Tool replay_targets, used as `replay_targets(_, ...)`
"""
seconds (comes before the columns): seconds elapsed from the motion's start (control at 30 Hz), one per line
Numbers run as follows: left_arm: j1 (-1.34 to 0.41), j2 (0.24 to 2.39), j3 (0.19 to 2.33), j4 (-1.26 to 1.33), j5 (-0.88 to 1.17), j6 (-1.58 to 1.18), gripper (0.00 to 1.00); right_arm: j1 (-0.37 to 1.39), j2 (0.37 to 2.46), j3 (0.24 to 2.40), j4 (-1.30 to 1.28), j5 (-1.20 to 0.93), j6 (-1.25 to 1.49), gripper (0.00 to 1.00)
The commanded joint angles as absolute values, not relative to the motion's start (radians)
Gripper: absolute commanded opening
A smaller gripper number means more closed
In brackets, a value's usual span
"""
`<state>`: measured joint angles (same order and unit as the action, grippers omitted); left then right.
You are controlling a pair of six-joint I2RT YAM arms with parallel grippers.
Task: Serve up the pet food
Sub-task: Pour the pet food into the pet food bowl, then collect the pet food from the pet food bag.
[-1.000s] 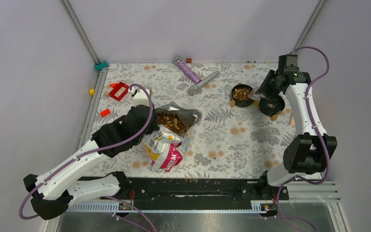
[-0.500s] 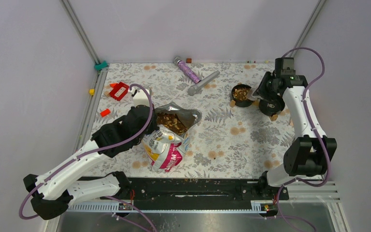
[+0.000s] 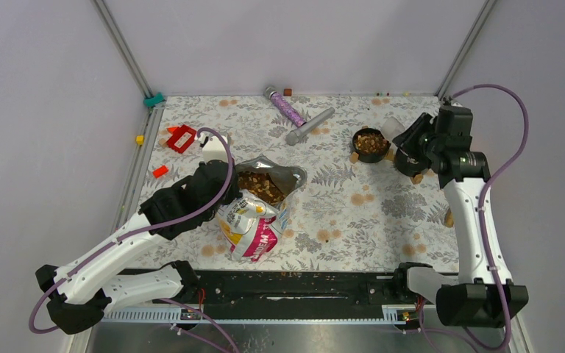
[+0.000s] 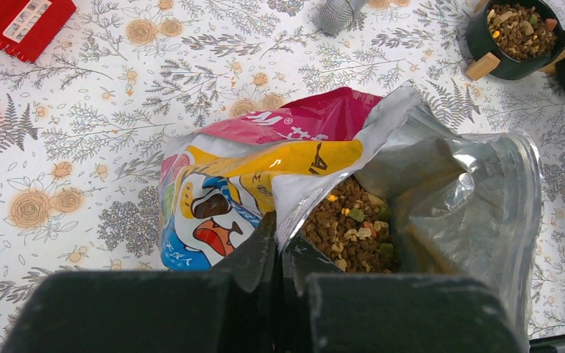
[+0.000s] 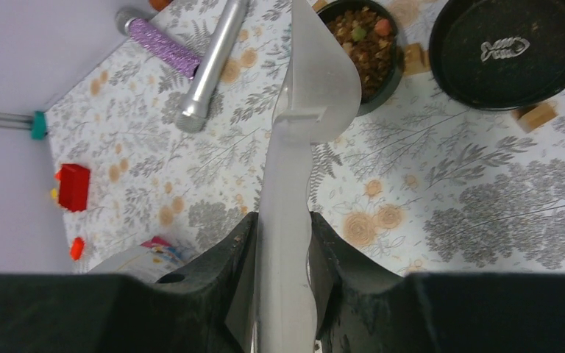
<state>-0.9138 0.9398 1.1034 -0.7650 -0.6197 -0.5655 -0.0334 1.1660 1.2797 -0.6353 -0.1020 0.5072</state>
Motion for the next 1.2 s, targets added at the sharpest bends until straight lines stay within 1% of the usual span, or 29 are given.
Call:
replay_targets(0.0, -0.927, 0.916, 1.141, -0.681, -0.635, -0.57, 0.0, -0.028, 1.071, 1.201, -0.551, -0.195, 0.575, 0.0)
replay_targets(0.17, -0.929, 0.91, 1.141, -0.681, -0.621, -0.577, 0.0, -0.028, 0.977, 1.126, -0.506, -0.348, 0.633, 0.0)
replay_targets(0.4, -0.936, 0.924, 1.136, -0.679, -0.635, -0.575, 0.0, -0.028, 0.831, 1.027, -0.322, -0.662, 0.774, 0.0)
replay_targets(0.53, -0.938, 0.928, 1.138, -0.684, -0.638, -0.579, 0.0, -0.026, 0.805, 1.009, -0.278, -0.795, 0.804, 0.0)
replay_targets(0.67, -0.937, 0.924, 1.138, -0.684, -0.638, -0.585, 0.0, -0.01, 0.781, 0.98, -0.175, -0.955, 0.882, 0.0)
replay_targets(0.73, -0.938, 0.923, 1.137, -0.684, -0.635, -0.587, 0.0, 0.035, 0.774, 0.999, -0.22, -0.946, 0.863, 0.0)
replay_targets(0.87, -0.937, 0.921, 1.138, -0.683, -0.627, -0.591, 0.0, 0.168, 0.806, 1.078, -0.404, -0.906, 0.748, 0.0)
replay_targets(0.93, -0.937, 0.921, 1.139, -0.684, -0.625, -0.59, 0.0, 0.219, 0.817, 1.09, -0.427, -0.899, 0.738, 0.0)
replay_targets(1.1, -0.937, 0.925, 1.14, -0.684, -0.63, -0.582, 0.0, 0.307, 0.823, 1.125, -0.499, -0.795, 0.716, 0.0)
replay_targets(1.17, -0.937, 0.929, 1.144, -0.688, -0.623, -0.582, 0.0, 0.353, 0.847, 1.158, -0.576, -0.736, 0.701, 0.0)
